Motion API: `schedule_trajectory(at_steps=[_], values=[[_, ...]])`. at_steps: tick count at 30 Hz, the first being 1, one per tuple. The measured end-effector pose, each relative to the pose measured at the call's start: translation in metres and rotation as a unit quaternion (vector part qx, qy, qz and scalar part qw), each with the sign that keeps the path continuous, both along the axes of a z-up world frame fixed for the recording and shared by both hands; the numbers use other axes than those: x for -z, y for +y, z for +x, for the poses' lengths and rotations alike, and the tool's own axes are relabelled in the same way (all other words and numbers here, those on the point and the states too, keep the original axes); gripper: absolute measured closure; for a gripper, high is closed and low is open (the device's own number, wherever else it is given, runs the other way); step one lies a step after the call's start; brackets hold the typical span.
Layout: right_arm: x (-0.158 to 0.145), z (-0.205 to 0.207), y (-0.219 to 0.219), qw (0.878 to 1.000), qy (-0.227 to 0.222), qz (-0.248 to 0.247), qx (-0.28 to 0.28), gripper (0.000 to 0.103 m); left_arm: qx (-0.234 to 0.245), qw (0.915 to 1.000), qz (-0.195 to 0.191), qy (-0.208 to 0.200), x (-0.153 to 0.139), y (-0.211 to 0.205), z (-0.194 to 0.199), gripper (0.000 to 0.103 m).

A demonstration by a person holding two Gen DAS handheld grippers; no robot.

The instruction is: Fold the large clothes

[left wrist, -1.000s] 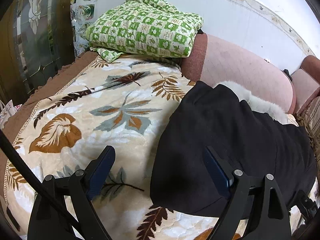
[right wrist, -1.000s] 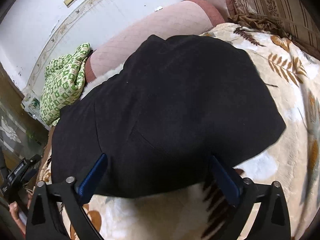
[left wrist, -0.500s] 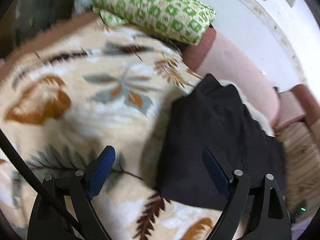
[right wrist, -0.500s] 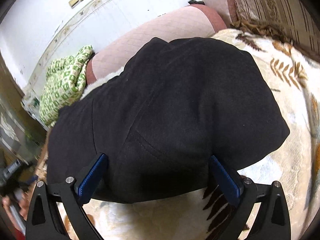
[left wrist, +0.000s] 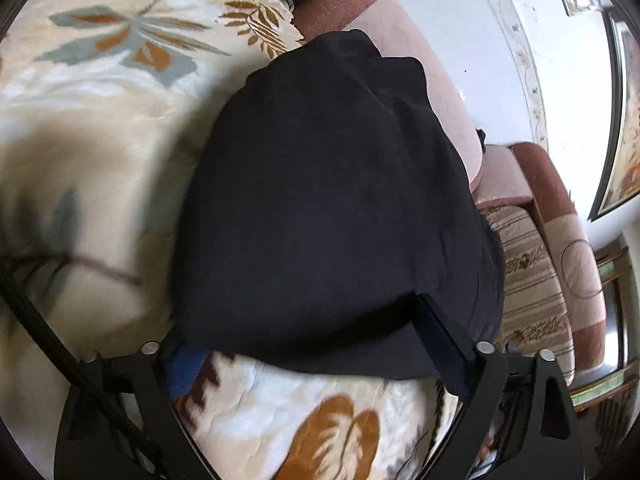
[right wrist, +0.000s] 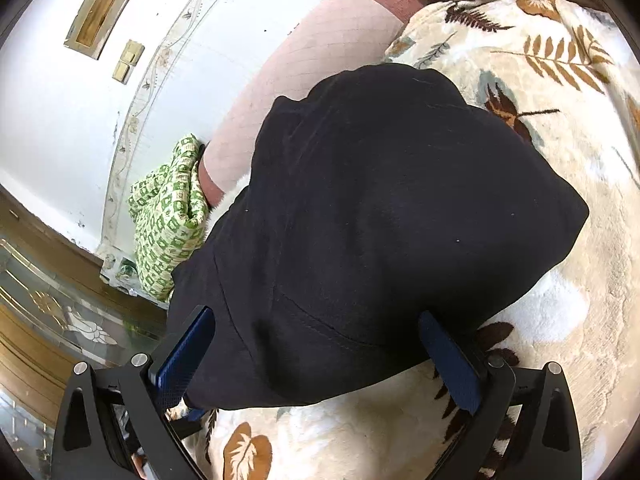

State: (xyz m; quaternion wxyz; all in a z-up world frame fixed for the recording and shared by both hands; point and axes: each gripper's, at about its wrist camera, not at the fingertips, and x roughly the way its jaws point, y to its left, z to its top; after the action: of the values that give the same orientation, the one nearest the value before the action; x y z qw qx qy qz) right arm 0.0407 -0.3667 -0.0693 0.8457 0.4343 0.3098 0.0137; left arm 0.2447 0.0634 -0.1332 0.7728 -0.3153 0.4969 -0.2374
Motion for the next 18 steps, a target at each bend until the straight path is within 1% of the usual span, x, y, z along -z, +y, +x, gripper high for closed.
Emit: schedule_trajectory(at_steps=[2,3,4,6,7,8,9,10,11,12,13,14,15,16,17,18], values=[[-0.003,-0.001,0.003,1.000,-0.006,-0.009,0.001,0.000,-0.014,0.9994,-0.031,0.010,0.004,-0.002,0.015,0.006],[-0.005,-0.003,0.005,1.000,-0.011,-0.014,0.002,0.000,-0.019,0.9990,-0.038,0.013,0.006,-0.002,0.021,0.006],[-0.006,-0.004,0.005,1.000,-0.014,-0.019,0.004,0.000,-0.027,0.9987,-0.041,0.016,0.007,-0.003,0.025,0.006],[-0.008,-0.006,0.010,0.999,-0.016,-0.036,0.006,0.000,-0.027,0.9992,-0.027,0.010,0.002,-0.008,0.026,0.007],[-0.007,-0.005,0.013,0.999,-0.013,-0.045,0.007,0.000,-0.024,0.9997,-0.004,-0.001,-0.005,-0.012,0.023,0.016],[-0.007,-0.004,0.015,0.999,-0.009,-0.052,0.007,0.000,-0.021,0.9993,0.026,-0.014,-0.013,-0.018,0.018,0.028],[-0.005,0.002,0.018,0.998,0.001,-0.070,0.007,0.000,-0.018,0.9986,0.044,-0.025,-0.021,-0.020,0.014,0.034],[-0.005,0.007,0.020,0.996,0.009,-0.083,0.006,0.000,-0.014,0.9972,0.064,-0.037,-0.028,-0.025,0.009,0.045],[-0.006,0.012,0.022,0.995,0.018,-0.099,0.004,0.007,-0.012,0.9957,0.078,-0.047,-0.036,-0.028,0.003,0.052],[-0.010,0.017,0.024,0.992,0.030,-0.126,0.004,0.016,-0.011,0.9947,0.086,-0.055,-0.044,-0.031,-0.003,0.054],[-0.013,0.018,0.025,0.988,0.038,-0.152,0.008,0.042,-0.011,0.9945,0.087,-0.057,-0.048,-0.031,-0.007,0.058],[-0.020,0.016,0.024,0.982,0.037,-0.186,0.014,0.061,-0.008,0.9946,0.086,-0.058,-0.053,-0.032,-0.013,0.060],[-0.026,0.012,0.019,0.981,0.026,-0.189,0.018,0.068,-0.002,0.9948,0.084,-0.057,-0.058,-0.033,-0.020,0.060],[-0.032,0.007,0.012,0.982,0.014,-0.187,0.026,0.082,0.006,0.9947,0.084,-0.058,-0.062,-0.033,-0.029,0.061],[-0.038,0.001,0.005,0.981,0.002,-0.189,0.036,0.087,0.013,0.9940,0.089,-0.061,-0.065,-0.034,-0.039,0.061],[-0.041,-0.003,-0.001,0.980,-0.005,-0.192,0.047,0.087,0.015,0.9935,0.095,-0.060,-0.065,-0.034,-0.045,0.061]])
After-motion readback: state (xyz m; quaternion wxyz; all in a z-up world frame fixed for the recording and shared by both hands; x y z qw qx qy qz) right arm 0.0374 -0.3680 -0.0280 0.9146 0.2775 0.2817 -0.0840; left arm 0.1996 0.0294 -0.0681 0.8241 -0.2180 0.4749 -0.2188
